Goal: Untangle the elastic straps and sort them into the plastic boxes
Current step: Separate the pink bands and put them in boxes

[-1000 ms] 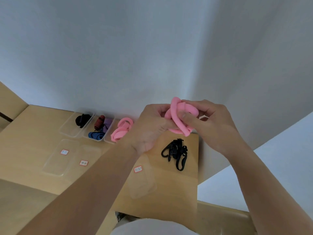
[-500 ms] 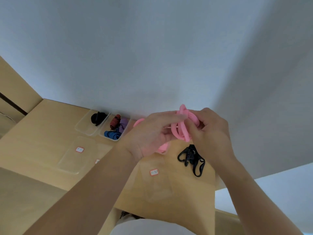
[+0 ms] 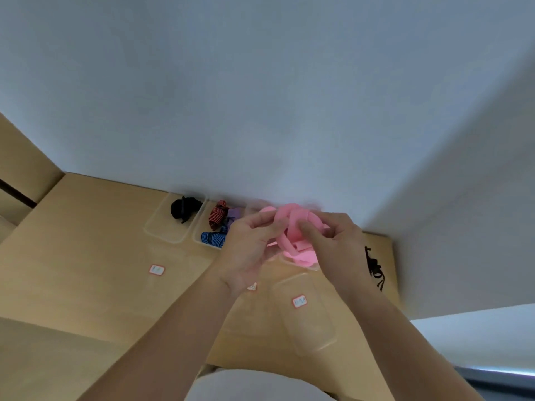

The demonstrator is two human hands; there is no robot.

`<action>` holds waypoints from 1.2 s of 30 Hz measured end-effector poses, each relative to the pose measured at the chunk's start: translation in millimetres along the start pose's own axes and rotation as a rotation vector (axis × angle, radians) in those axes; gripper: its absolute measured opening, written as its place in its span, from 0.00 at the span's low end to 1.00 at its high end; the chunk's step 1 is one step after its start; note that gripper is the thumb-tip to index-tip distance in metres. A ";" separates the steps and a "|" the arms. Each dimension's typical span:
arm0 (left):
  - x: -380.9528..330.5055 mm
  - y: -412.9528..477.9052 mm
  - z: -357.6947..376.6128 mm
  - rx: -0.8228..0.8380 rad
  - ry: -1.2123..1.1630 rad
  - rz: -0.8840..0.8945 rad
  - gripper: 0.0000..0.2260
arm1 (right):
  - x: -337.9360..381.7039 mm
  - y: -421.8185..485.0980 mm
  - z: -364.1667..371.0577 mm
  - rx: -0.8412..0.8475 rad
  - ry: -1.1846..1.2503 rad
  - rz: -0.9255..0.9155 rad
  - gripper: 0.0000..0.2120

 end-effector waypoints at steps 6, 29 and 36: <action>37.9 14.5 -61.2 -0.029 0.086 -0.123 0.10 | -55.8 -16.6 54.4 0.096 0.041 0.222 0.08; 23.9 156.3 -54.4 0.147 1.500 0.360 0.14 | -129.6 60.7 91.2 -0.069 -0.554 0.078 0.17; 34.4 171.3 -41.8 0.381 1.696 0.368 0.19 | -156.5 62.5 114.3 0.245 -1.033 -0.093 0.30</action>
Point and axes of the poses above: each hand's wrist, its own y-axis towards the middle knuckle, its own z-axis out of the palm, x = y × z, the point moved 7 cm from there along y, towards the middle knuckle, and after that the axes turned 11 degrees about y, right-handed, at the moved point
